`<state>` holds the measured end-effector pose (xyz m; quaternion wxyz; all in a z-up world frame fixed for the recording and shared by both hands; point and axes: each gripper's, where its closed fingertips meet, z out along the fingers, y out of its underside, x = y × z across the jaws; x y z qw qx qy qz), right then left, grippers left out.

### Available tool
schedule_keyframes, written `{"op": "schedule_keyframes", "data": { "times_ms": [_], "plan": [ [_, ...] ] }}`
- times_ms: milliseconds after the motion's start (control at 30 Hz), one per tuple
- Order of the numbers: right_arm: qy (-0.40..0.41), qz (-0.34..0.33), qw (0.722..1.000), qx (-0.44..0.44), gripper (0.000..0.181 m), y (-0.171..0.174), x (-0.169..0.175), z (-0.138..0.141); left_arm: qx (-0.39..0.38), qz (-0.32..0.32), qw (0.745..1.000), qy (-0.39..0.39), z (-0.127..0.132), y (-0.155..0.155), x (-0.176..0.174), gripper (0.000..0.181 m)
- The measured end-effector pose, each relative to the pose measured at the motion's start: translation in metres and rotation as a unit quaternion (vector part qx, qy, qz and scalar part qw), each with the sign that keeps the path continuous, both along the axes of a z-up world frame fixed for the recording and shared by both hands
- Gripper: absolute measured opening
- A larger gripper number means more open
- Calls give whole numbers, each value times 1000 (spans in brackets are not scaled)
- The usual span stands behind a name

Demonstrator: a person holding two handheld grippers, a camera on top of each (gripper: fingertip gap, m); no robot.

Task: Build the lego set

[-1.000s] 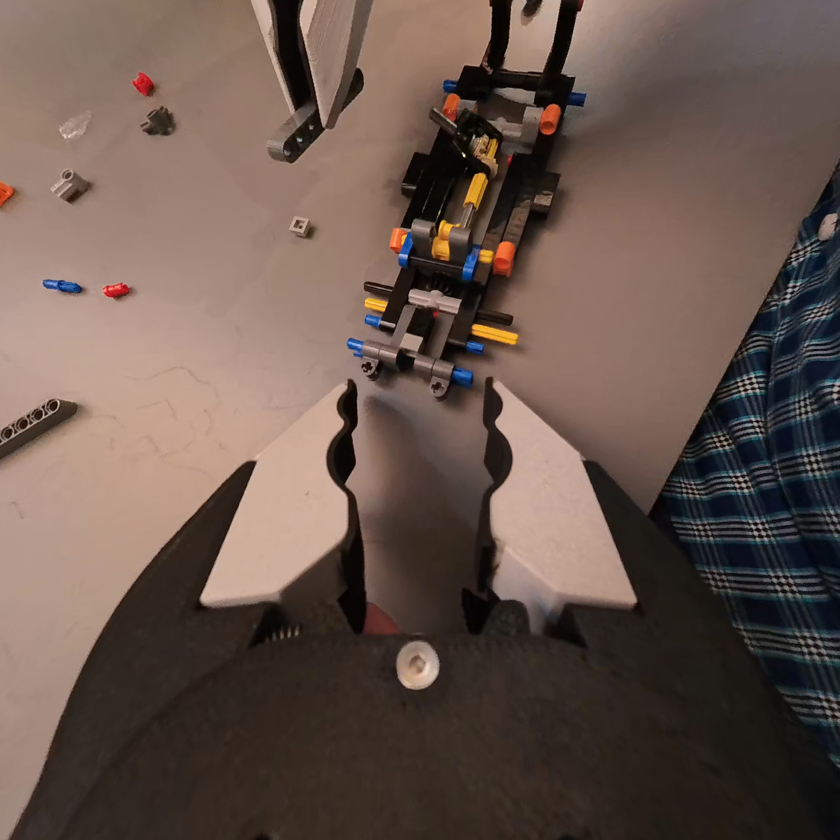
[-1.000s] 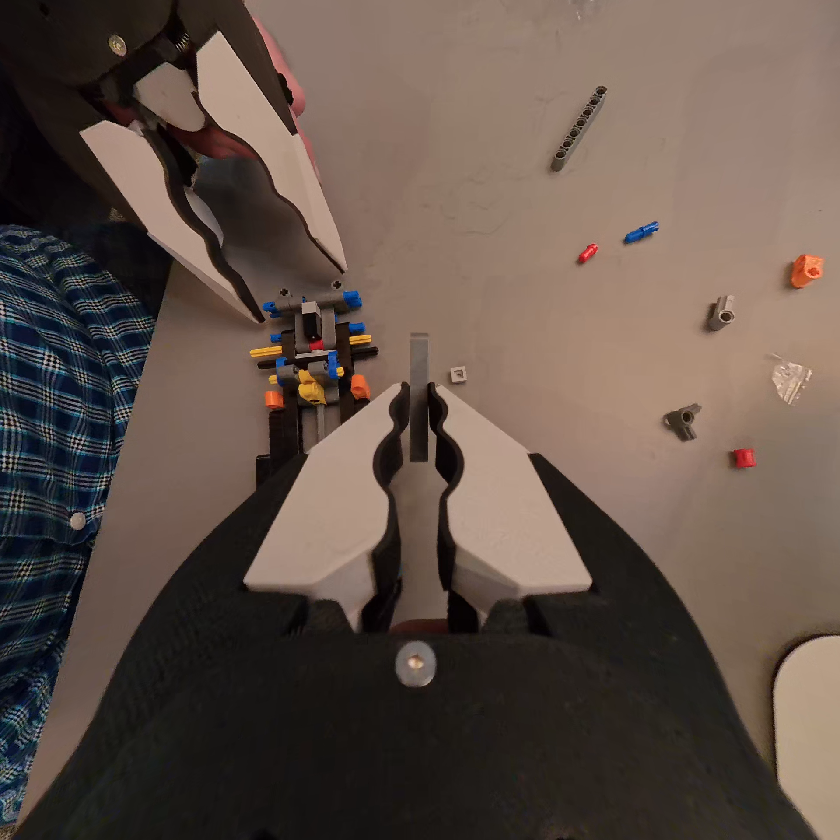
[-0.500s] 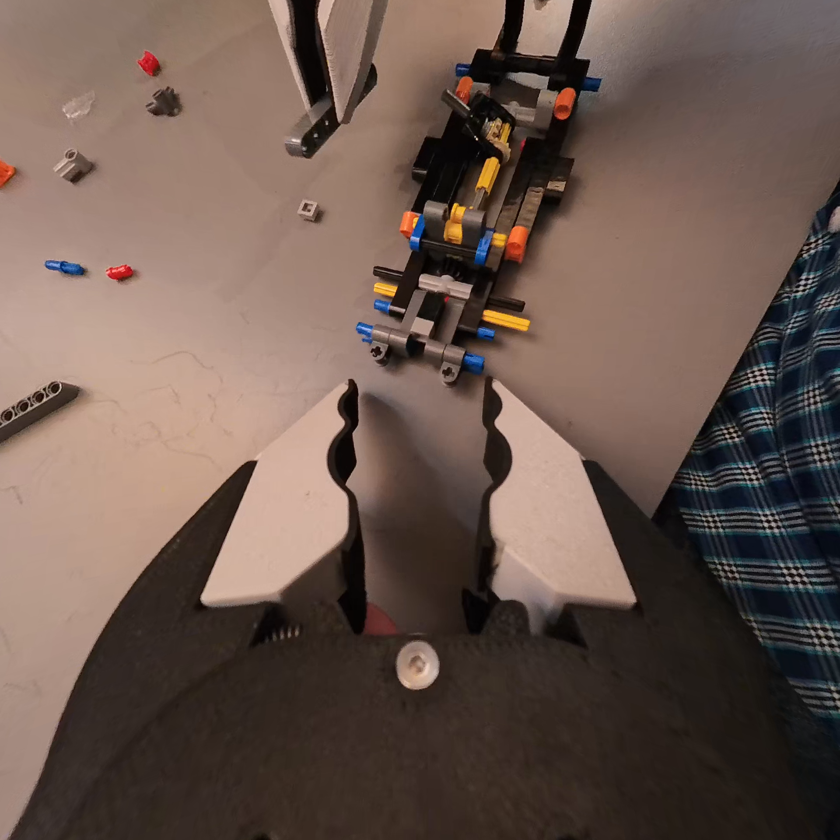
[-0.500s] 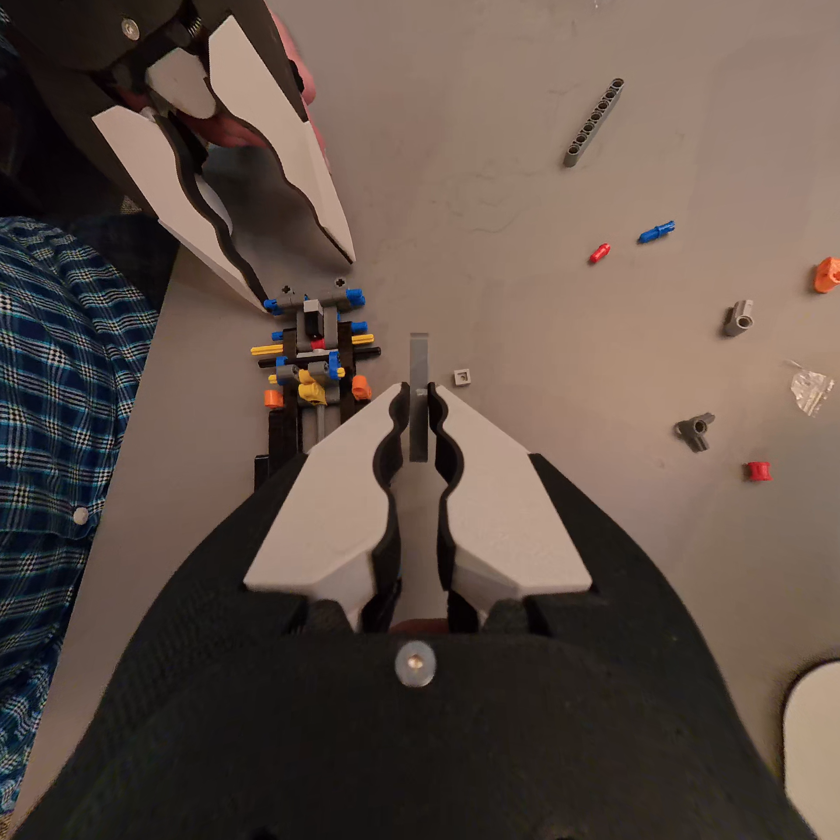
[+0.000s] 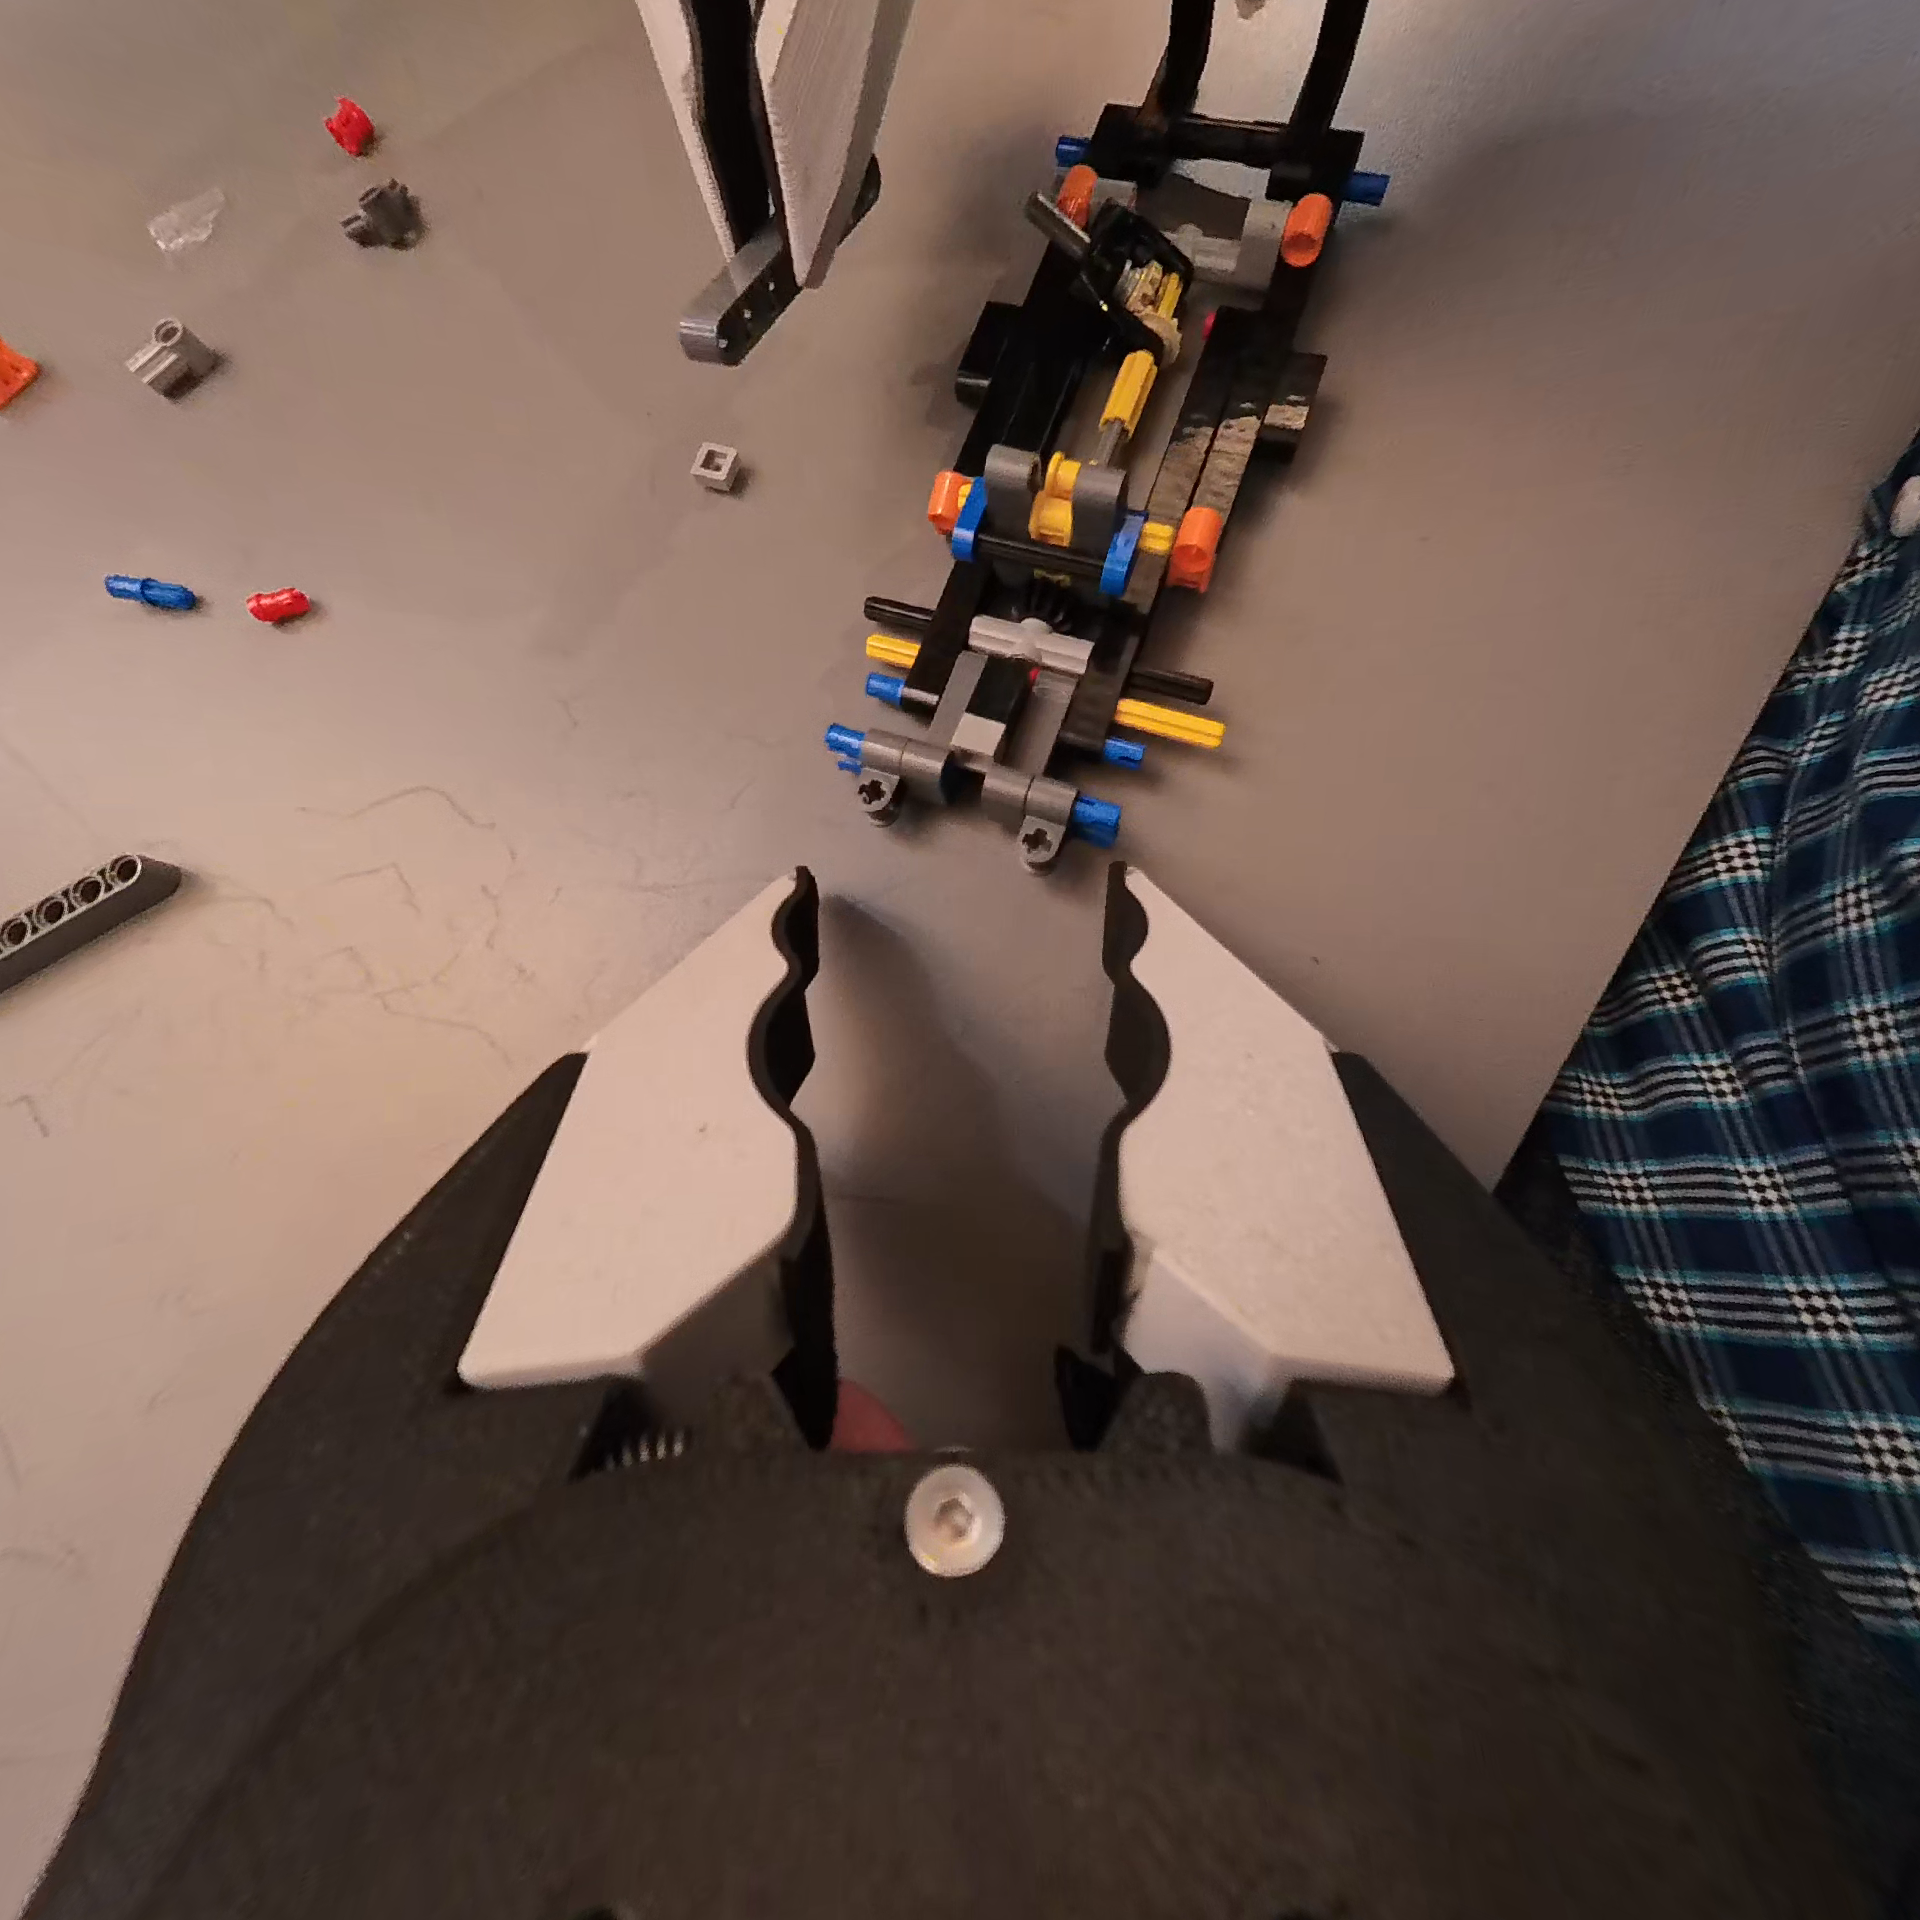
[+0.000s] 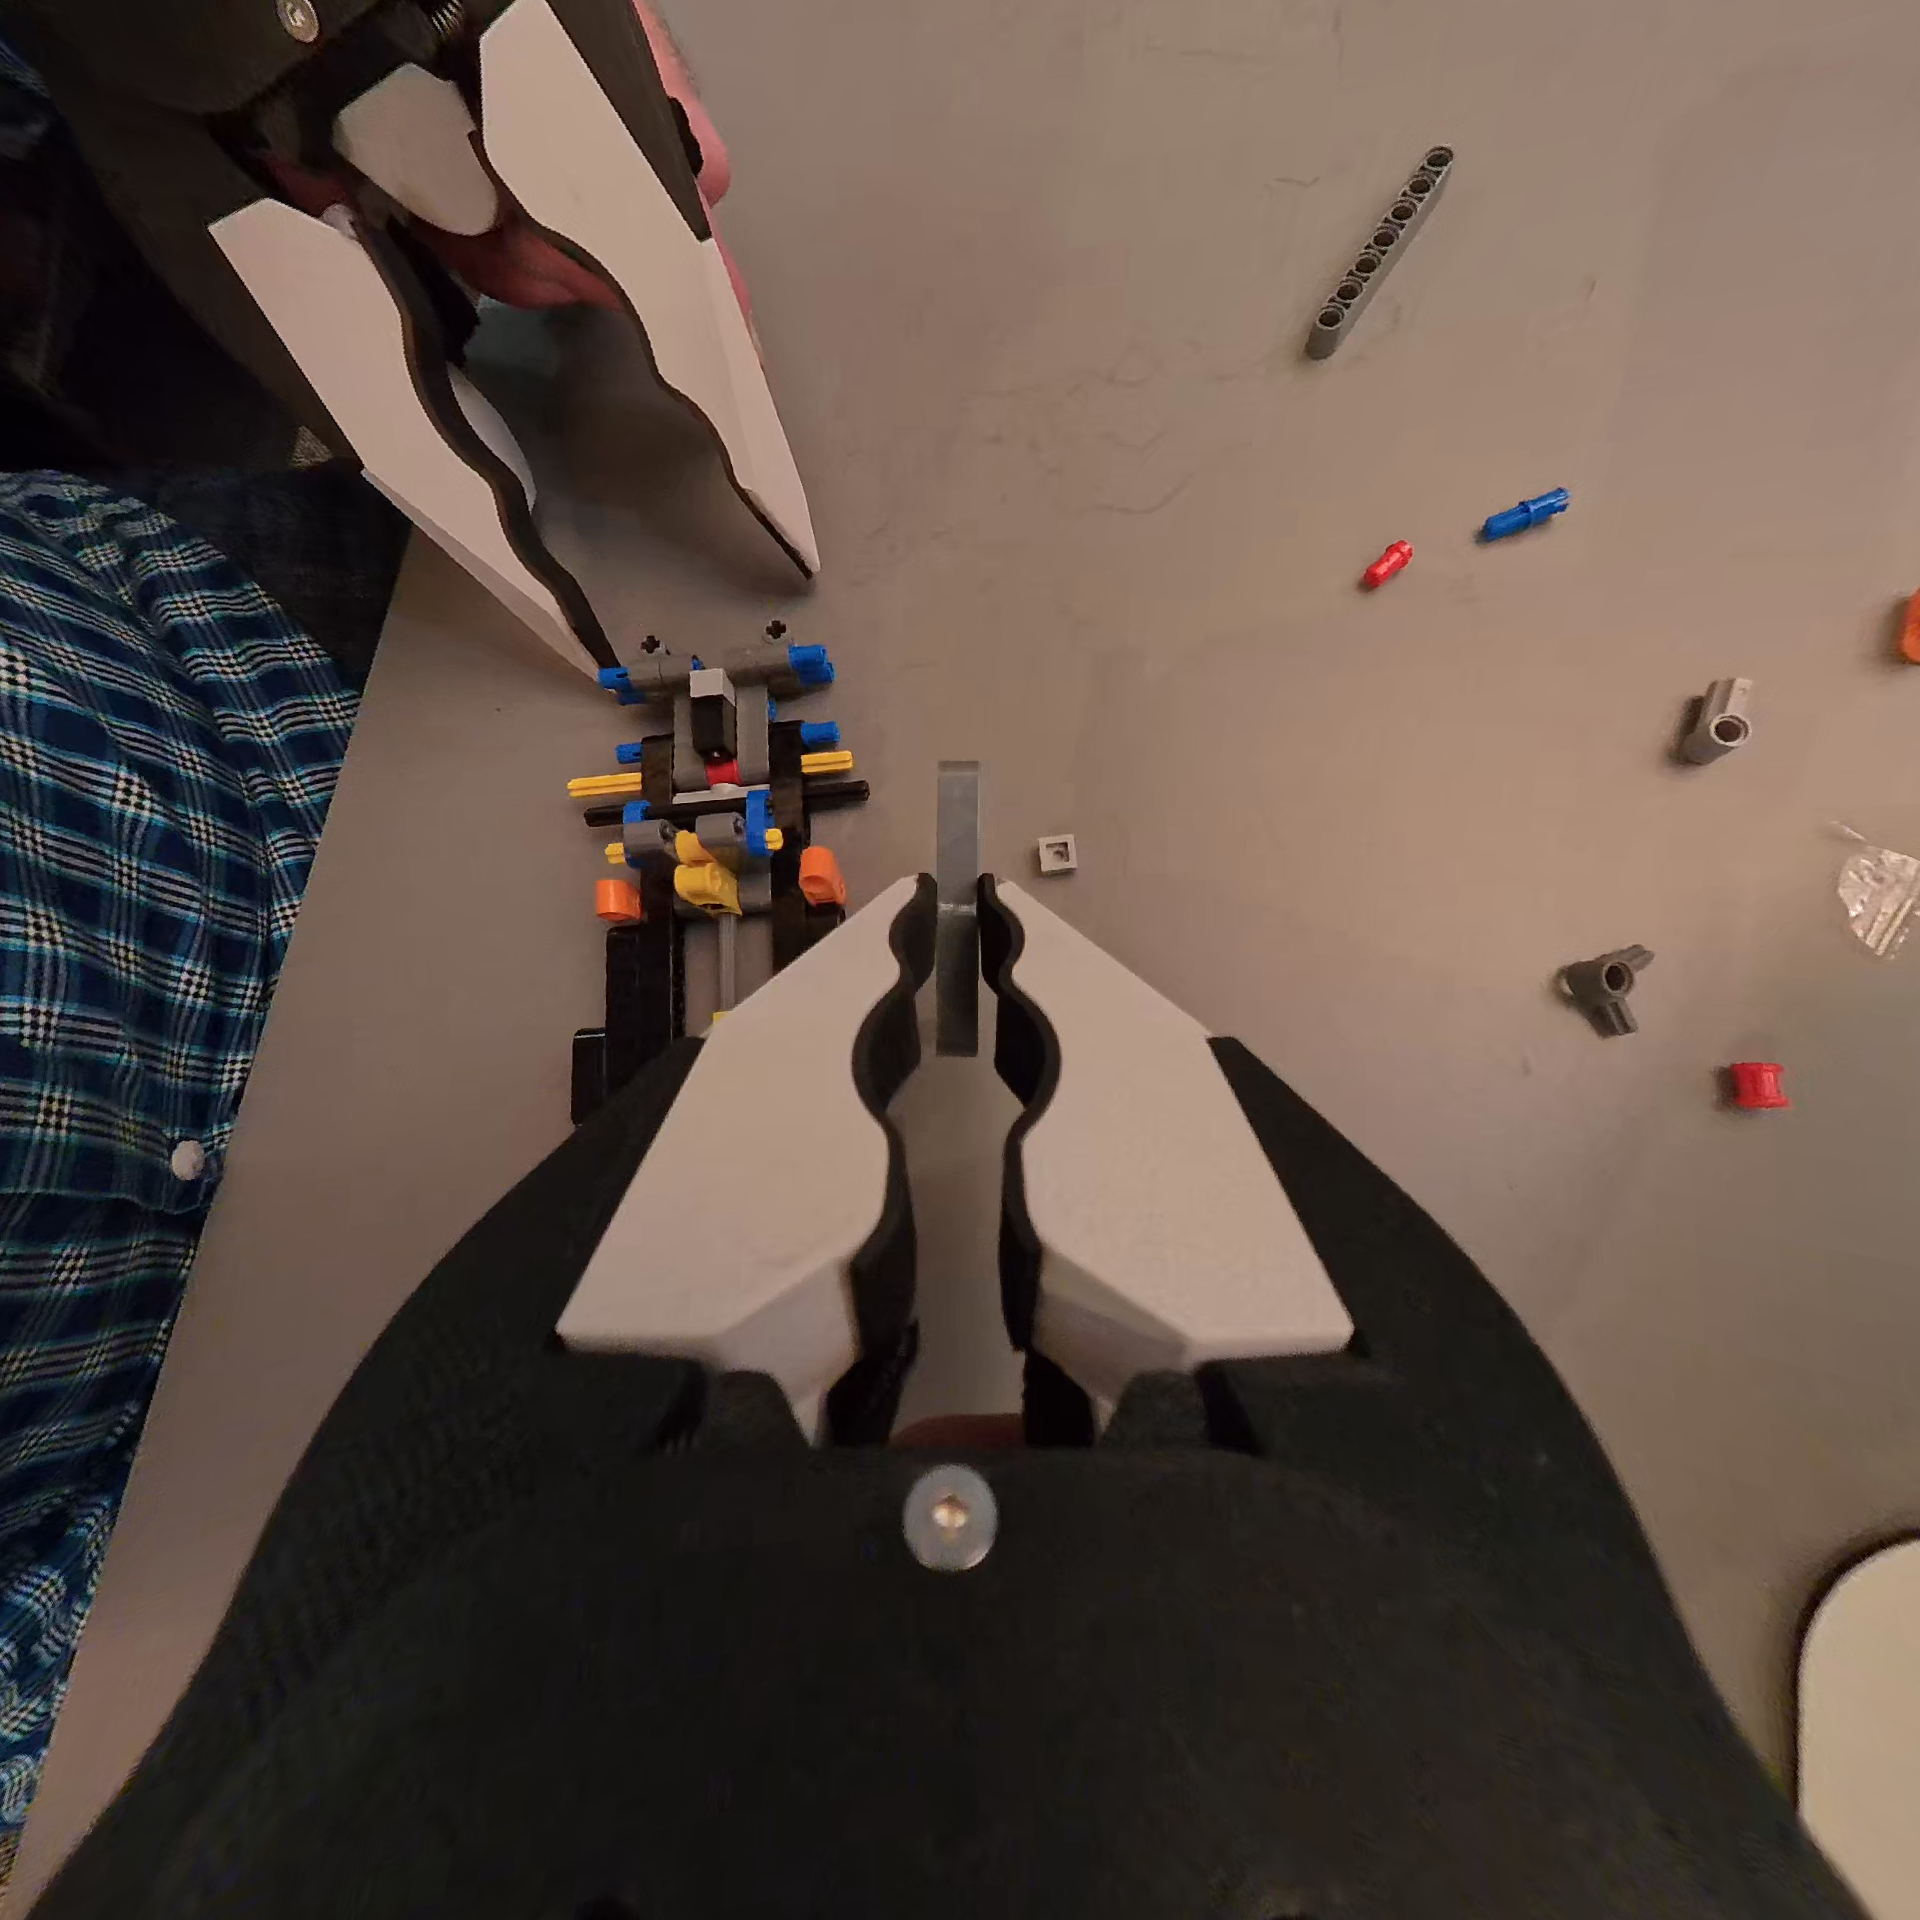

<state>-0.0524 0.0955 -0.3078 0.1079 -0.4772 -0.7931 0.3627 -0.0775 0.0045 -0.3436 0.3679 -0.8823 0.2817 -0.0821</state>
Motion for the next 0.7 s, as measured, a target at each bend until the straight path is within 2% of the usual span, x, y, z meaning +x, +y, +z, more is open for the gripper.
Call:
{"op": "schedule_keyframes", "data": {
  "times_ms": [33, 700],
  "plan": [
    [0, 0, 1000, 0, 5, 0, 0, 0, 0, 0, 1000, 0, 0, 0, 0, 54],
    [-24, 49, 998, 30, 5, -21, -7, -17, 3, -13, 1000, -7, 4, -3, 9, 53]
  ]
}}
